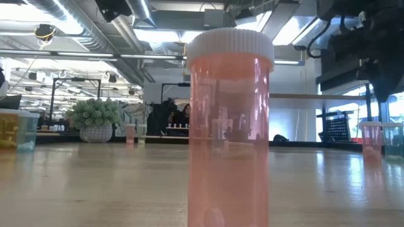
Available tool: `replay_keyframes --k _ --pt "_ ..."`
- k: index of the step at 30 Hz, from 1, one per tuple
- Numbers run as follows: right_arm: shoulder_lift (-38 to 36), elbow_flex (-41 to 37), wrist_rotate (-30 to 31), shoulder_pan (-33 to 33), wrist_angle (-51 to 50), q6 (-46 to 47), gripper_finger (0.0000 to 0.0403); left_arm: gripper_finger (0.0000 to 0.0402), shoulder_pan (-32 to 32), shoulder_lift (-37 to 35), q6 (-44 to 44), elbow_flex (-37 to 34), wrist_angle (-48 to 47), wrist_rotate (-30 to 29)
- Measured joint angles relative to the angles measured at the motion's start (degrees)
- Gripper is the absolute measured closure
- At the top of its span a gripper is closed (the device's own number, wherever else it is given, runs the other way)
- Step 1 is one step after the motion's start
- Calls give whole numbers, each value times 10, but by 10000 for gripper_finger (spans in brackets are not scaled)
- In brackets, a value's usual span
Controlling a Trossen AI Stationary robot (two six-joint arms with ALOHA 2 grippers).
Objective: Pick and place medicine bottles onto shelf by color
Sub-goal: Put the right blue pill bottle on the shelf
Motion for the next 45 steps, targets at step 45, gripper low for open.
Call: replay_keyframes --k 45 --pt "0 -92 37 40 64 -96 177 401 0 0 0 0 2 0"
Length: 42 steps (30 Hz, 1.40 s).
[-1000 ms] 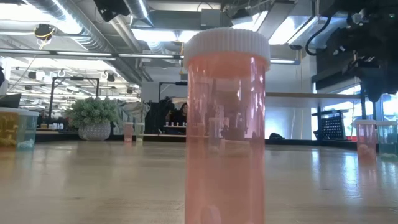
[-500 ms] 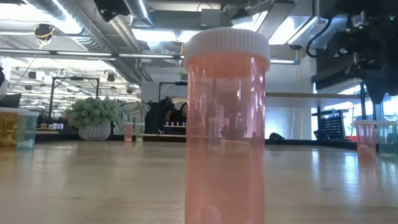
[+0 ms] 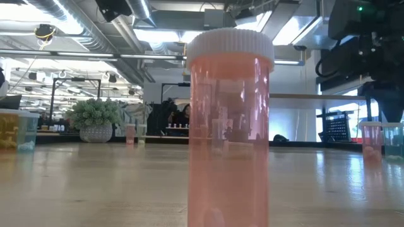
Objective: Pick and place medicine bottles onto shelf by color
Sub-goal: Put the right blue pill bottle on the shelf
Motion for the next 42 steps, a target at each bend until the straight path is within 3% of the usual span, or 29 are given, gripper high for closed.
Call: replay_keyframes --k 42 --pt "20 -30 17 0 86 57 177 401 0 0 0 0 0 0"
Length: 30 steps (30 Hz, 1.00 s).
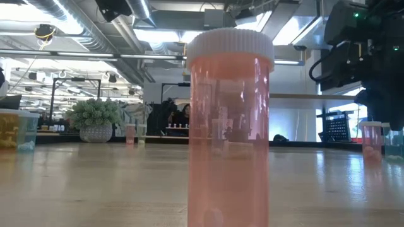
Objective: Pick and place medicine bottles onto shelf by color
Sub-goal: Put the right blue pill bottle on the shelf
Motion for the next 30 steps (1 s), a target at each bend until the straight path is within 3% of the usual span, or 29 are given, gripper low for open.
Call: replay_keyframes --k 30 --pt "0 0 14 0 -18 15 180 401 0 0 0 0 0 0"
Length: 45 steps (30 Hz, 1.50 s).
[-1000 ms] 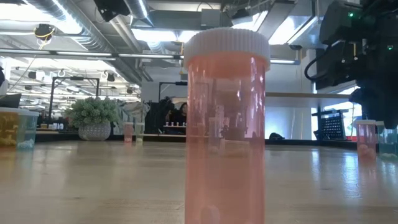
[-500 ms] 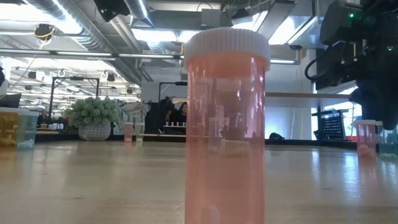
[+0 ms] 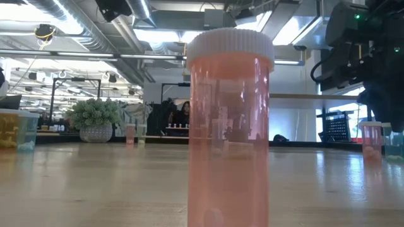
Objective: Pick and place medicine bottles onto shelf by color
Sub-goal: Put the right blue pill bottle on the shelf
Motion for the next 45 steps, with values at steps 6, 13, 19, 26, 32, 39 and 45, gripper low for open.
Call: replay_keyframes --k 6,13,19,26,32,39,45 --pt "0 0 0 0 1 2 205 401 0 0 0 0 0 0" --pt "0 0 0 0 2 3 211 401 0 0 0 0 0 0" --pt "0 0 0 0 3 3 224 401 0 0 0 0 0 0" --pt "0 0 0 0 6 13 266 401 0 0 0 0 0 0" --pt "0 0 0 0 13 17 289 401 0 0 0 0 0 0" --pt "0 0 -4 0 13 18 284 401 0 0 0 0 0 0" --pt "0 0 -21 0 11 34 289 401 0 0 0 0 0 0"
